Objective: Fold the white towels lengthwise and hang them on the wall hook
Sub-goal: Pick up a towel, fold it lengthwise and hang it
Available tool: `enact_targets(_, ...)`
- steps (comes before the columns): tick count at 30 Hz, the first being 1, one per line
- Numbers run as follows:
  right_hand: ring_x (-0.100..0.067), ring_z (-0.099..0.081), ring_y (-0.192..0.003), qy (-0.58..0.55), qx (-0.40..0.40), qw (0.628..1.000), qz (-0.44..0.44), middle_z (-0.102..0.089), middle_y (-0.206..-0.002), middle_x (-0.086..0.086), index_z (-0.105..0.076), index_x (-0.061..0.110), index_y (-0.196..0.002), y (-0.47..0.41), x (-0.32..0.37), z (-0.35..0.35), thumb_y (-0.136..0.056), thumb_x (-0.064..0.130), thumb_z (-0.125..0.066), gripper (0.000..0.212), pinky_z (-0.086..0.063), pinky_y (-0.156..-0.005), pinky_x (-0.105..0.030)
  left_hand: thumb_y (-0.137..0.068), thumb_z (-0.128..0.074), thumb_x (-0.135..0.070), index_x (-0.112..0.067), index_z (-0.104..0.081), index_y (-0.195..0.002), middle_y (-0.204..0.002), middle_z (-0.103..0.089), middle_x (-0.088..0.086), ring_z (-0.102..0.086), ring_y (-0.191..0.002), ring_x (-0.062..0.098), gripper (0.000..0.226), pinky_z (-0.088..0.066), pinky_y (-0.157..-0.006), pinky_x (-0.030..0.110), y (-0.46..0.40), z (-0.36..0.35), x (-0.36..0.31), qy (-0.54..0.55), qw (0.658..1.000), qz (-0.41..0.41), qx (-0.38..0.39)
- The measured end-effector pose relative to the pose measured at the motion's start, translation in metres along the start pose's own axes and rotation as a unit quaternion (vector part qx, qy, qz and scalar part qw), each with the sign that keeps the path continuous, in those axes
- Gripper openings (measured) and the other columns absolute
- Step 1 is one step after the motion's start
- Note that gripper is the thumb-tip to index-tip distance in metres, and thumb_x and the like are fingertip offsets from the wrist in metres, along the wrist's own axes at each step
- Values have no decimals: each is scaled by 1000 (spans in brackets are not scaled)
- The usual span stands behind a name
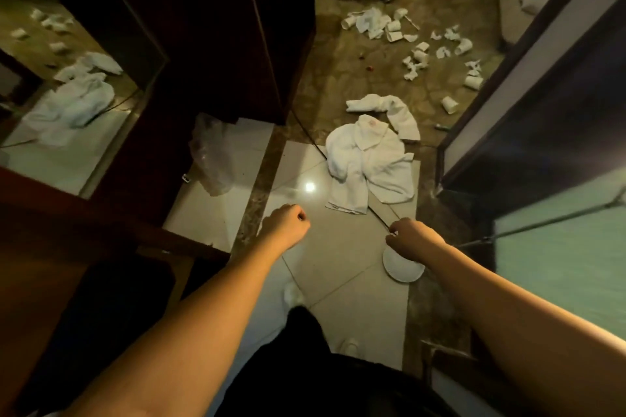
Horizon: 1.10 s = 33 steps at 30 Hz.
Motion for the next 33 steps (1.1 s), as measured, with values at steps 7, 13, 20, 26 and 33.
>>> enact_targets(7, -27, -60, -113, -29, 2, 999, -42, -61, -130, -5, -64, 19, -124, -103, -2, 49, -91, 34, -49, 40, -51, -94, -39, -98, -49, -28, -16, -64, -109, -117, -63, 8, -59, -108, 32, 22, -48, -95, 40, -141, 21, -34, -13, 998, -27, 50)
enact_targets(13, -26, -57, -110, -45, 22, 995, -88, -59, -126, -7, -65, 17, -119, -215, 9, 85, -92, 36, -47, 37, -50, -93, -39, -97, -50, -25, -10, -65, -115, -115, -64, 11, -60, -104, 30, 28, -50, -86, 35, -284, 45, -64, -9, 992, -75, 102)
enact_targets(20, -29, -59, -107, -106, 53, 985, -128, -62, -120, -13, -69, 10, -115, -340, 13, 102, -94, 30, -50, 34, -51, -92, -40, -95, -52, -27, -14, -67, -108, -111, -63, 8, -61, -101, 29, 24, -51, -92, 42, -423, 33, -73, -26, 985, -43, 165)
enact_targets(26, -32, -57, -114, -125, 87, 975, -160, -59, -127, -14, -67, 8, -119, -445, -12, 65, -94, 30, -51, 37, -49, -96, -37, -94, -52, -25, -14, -67, -101, -98, -67, 6, -63, -92, 29, 20, -52, -89, 41, -510, -36, -53, -18, 978, -4, 206)
enact_targets(33, -29, -58, -113, -194, 113, 952, -210, -61, -124, -15, -64, 6, -121, -579, -64, -52, -92, 23, -57, 33, -46, -91, -32, -95, -50, -25, -14, -63, -109, -109, -66, 6, -60, -95, 26, 22, -45, -78, 30, -607, -180, 1, -3, 968, 62, 244)
Point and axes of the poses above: each hand's wrist, its own y-axis away from the middle knuckle, its own z-axis out of the back of the hand, x = y × z, the point moved 3 cm from there along -y, towards the middle knuckle
